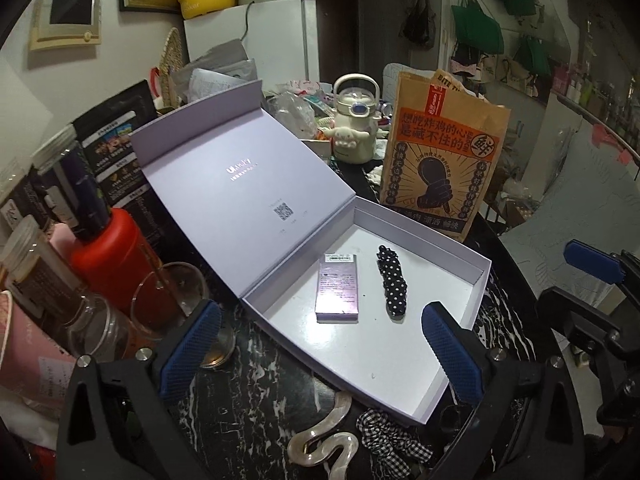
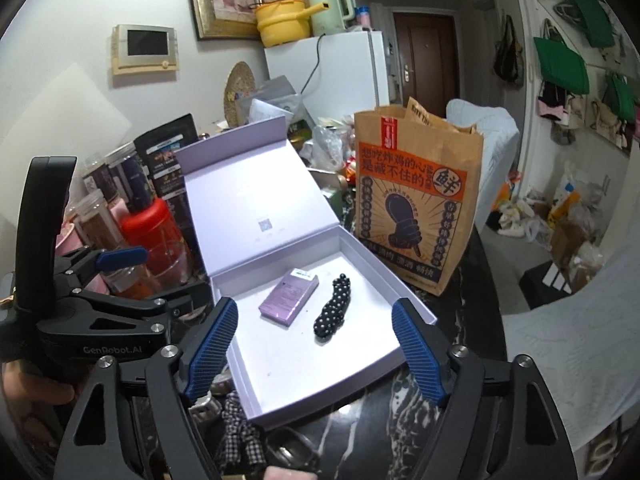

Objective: Organize rigid objects
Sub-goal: 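Withdraw both tools from the gift box toward the remaining items, then grasp the amber glass ornament with the left tool while the right tool approaches the gingham scrunchie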

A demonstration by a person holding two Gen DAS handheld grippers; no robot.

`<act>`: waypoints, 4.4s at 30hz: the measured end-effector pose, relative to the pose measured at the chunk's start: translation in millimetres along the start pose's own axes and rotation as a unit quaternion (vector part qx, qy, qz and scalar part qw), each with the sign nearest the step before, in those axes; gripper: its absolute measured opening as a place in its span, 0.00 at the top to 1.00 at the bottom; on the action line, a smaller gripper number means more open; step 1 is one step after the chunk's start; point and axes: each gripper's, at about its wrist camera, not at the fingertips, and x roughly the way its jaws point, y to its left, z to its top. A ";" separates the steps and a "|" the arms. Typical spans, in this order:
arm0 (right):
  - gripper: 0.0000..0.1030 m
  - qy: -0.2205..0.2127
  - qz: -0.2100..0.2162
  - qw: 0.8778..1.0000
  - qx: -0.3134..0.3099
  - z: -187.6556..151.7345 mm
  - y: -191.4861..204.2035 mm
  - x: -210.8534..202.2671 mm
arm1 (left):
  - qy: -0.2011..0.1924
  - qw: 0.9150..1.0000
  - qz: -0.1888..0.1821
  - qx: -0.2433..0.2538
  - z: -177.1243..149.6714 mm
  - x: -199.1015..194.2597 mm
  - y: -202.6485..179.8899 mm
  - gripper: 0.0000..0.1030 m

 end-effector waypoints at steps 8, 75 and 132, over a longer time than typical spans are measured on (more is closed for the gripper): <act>0.20 -0.019 -0.003 1.000 -0.008 -7.6 8.6 -25.5 | -0.028 1.000 0.005 0.005 -11.3 -27.3 -3.5 0.01; 0.19 0.032 0.028 0.997 0.058 -165.0 27.3 -30.4 | 0.058 0.995 -0.080 -0.011 -178.9 -10.8 23.8 0.05; 0.19 0.113 0.106 0.988 -0.009 -137.3 76.5 54.4 | 0.097 0.993 -0.061 -0.021 -214.3 2.0 61.3 0.68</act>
